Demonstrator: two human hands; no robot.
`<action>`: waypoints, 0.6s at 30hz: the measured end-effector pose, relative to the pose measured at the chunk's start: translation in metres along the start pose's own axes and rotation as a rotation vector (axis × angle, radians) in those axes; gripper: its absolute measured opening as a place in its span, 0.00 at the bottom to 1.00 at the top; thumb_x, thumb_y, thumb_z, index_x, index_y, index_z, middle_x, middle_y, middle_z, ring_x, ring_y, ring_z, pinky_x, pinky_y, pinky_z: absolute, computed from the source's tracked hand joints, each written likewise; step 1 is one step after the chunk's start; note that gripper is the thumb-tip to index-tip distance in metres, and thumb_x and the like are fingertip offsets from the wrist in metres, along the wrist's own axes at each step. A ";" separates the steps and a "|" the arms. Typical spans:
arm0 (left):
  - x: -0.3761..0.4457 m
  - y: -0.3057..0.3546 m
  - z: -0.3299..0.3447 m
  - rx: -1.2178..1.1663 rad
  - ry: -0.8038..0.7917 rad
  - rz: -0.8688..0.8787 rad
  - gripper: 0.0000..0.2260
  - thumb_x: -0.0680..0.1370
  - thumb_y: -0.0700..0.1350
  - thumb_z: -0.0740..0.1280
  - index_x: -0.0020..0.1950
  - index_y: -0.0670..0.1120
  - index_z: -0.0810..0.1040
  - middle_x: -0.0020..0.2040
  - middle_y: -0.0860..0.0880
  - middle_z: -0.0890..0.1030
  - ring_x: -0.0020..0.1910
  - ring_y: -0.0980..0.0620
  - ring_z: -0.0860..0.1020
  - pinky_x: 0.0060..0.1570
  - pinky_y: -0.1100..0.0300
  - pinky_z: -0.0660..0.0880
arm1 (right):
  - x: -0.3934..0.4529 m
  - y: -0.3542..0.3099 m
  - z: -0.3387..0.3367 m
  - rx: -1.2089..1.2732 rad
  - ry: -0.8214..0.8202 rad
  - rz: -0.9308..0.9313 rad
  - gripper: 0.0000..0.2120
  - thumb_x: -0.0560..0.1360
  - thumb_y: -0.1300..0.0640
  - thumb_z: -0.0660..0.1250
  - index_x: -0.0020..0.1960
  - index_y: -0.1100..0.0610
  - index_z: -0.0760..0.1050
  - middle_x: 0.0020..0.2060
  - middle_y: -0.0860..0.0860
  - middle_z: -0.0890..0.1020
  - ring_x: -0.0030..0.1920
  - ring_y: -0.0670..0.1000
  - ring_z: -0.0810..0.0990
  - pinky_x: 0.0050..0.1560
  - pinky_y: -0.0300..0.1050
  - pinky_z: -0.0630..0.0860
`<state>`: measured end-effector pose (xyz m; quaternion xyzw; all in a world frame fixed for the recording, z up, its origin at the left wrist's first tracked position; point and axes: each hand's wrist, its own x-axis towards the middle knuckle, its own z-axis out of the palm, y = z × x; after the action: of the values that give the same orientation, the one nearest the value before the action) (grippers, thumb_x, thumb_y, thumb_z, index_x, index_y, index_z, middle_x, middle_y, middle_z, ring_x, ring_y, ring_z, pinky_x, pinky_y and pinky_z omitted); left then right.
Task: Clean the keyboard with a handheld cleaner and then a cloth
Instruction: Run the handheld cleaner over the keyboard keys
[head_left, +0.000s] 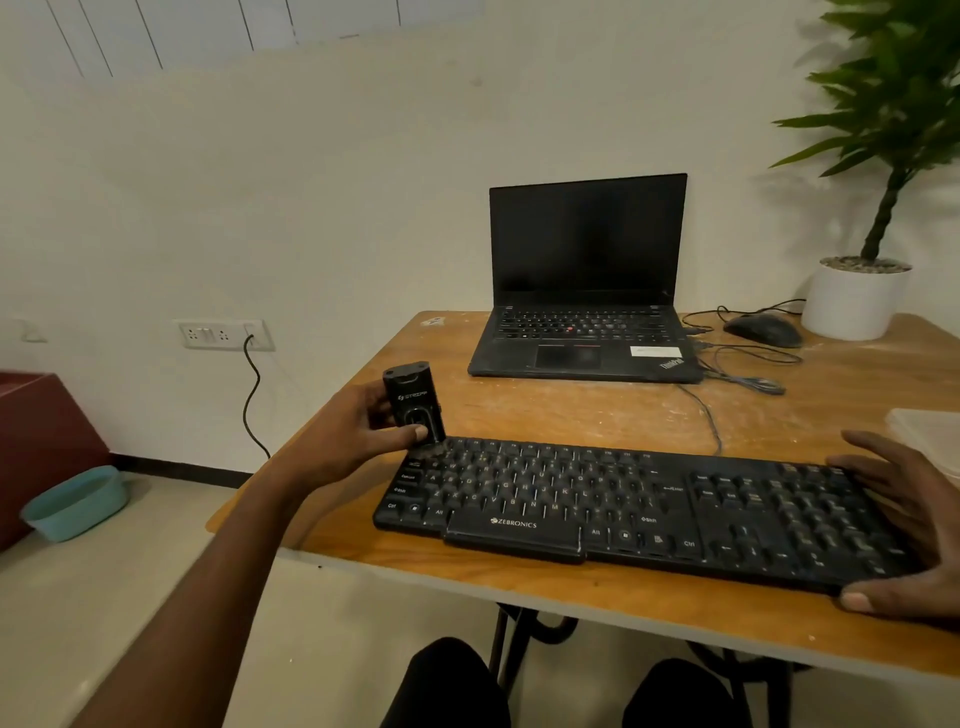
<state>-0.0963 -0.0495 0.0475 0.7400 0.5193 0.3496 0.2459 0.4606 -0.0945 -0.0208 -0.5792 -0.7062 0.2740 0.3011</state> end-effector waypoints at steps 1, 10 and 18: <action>-0.006 -0.002 -0.001 -0.021 0.007 -0.006 0.17 0.77 0.41 0.76 0.64 0.49 0.79 0.56 0.56 0.86 0.56 0.53 0.85 0.53 0.64 0.80 | 0.000 0.001 0.001 0.013 0.001 0.004 0.77 0.38 0.39 0.88 0.78 0.35 0.50 0.70 0.36 0.70 0.73 0.50 0.69 0.67 0.30 0.59; -0.048 0.001 -0.008 -0.081 -0.054 0.025 0.18 0.74 0.43 0.76 0.64 0.45 0.81 0.58 0.52 0.87 0.61 0.53 0.84 0.62 0.63 0.79 | 0.002 -0.003 0.005 0.060 0.006 0.005 0.76 0.37 0.42 0.89 0.77 0.33 0.51 0.70 0.37 0.70 0.73 0.49 0.68 0.65 0.29 0.59; -0.021 -0.004 -0.006 -0.002 0.043 0.014 0.19 0.77 0.42 0.77 0.66 0.50 0.79 0.59 0.56 0.86 0.61 0.55 0.84 0.64 0.56 0.79 | -0.003 -0.007 0.000 0.043 -0.002 0.024 0.75 0.38 0.42 0.89 0.77 0.33 0.51 0.70 0.35 0.70 0.73 0.50 0.69 0.65 0.29 0.60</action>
<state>-0.1081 -0.0679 0.0432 0.7356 0.5189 0.3677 0.2332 0.4570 -0.0982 -0.0160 -0.5808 -0.6934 0.2934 0.3095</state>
